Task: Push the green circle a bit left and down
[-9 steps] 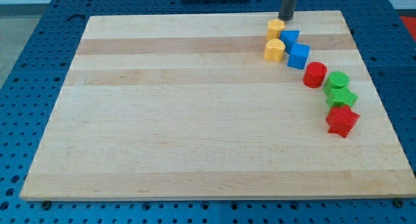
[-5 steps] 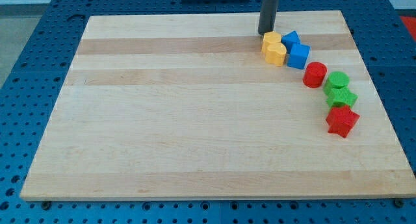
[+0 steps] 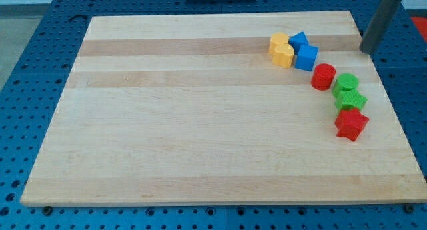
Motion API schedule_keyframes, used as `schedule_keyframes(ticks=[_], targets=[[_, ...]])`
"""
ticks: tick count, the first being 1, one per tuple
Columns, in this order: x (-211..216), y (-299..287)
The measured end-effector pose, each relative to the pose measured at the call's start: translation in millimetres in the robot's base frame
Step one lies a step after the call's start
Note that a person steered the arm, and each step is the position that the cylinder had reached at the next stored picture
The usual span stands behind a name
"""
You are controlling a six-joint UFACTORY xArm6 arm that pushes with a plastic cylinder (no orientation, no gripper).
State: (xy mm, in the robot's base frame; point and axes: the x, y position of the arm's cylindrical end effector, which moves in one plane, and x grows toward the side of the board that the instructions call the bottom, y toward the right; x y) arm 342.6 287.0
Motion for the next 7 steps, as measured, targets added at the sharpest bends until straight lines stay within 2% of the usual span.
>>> schedule_keyframes(ticks=[2, 4, 5, 6, 7], targets=[[76.2, -48.0], [76.9, -129.5], [77.5, -139.3], [97.2, -136.5], [103.6, -113.3]])
